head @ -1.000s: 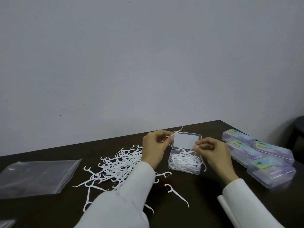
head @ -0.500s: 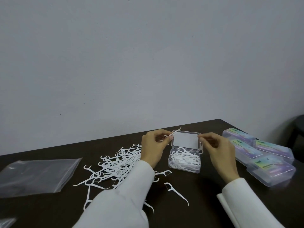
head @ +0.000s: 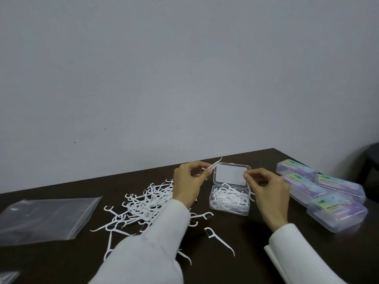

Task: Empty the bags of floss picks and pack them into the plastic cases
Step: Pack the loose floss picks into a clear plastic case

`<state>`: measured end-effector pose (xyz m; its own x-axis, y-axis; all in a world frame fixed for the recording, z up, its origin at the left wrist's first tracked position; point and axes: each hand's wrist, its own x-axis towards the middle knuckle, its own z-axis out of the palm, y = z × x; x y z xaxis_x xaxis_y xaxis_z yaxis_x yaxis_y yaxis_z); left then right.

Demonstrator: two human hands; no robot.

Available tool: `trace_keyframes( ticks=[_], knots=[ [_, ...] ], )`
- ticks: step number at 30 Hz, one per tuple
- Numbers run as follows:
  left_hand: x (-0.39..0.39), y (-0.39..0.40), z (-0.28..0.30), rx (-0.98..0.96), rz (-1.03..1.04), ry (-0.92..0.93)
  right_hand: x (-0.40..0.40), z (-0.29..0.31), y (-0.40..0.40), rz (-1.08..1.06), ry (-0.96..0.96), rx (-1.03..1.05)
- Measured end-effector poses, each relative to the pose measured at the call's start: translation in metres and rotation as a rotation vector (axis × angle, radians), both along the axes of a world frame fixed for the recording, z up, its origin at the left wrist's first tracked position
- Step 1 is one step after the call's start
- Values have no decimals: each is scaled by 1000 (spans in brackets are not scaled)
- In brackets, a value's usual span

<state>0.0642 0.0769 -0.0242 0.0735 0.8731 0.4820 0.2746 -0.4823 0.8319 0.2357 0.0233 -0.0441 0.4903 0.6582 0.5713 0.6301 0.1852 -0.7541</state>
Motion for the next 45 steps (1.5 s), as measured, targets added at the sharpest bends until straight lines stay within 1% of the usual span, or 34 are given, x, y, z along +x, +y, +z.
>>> trace_keyframes(
  ticks=[7,9,11,16,20,22,24,27,29,31,34,36,37,39,41,43,45],
  knots=[
    [0,0,0,-1,2,-2,0,14,-9,13,136,164],
    [0,0,0,-1,5,5,-1,14,-8,24,167,146],
    [0,0,0,-1,4,2,-4,11,-6,45,152,99],
    [-1,1,-1,-12,0,1,-10,0,-1,111,42,-92],
    [-1,2,-2,-8,4,-4,-13,-6,-2,105,-154,-213],
    [-1,2,-2,-4,3,-9,-14,-5,-4,60,-263,-216],
    [-1,2,-2,0,-1,-15,-12,-1,-6,83,-295,-225],
    [-1,1,-1,1,-7,-17,-8,5,-9,175,-403,-426],
    [-1,2,-2,4,-4,-12,-6,5,-10,171,-437,-474],
    [-1,2,-2,3,2,-9,-4,5,-11,141,-415,-458],
    [-1,2,-2,-2,3,-10,-4,4,-9,114,-445,-443],
    [-2,2,-2,-3,4,-5,-6,1,-8,155,-467,-370],
    [-2,3,-2,-1,0,-11,-9,1,-8,213,-483,-325],
    [-2,3,-2,1,-11,-29,-19,1,-11,387,-571,-274],
    [-2,3,-1,10,-14,-32,-29,-3,-12,499,-743,-254],
    [-3,4,-1,16,-10,-24,-38,-10,-11,486,-875,-181],
    [-3,4,-2,17,-12,-34,-41,-13,-9,473,-851,-113]
  ],
)
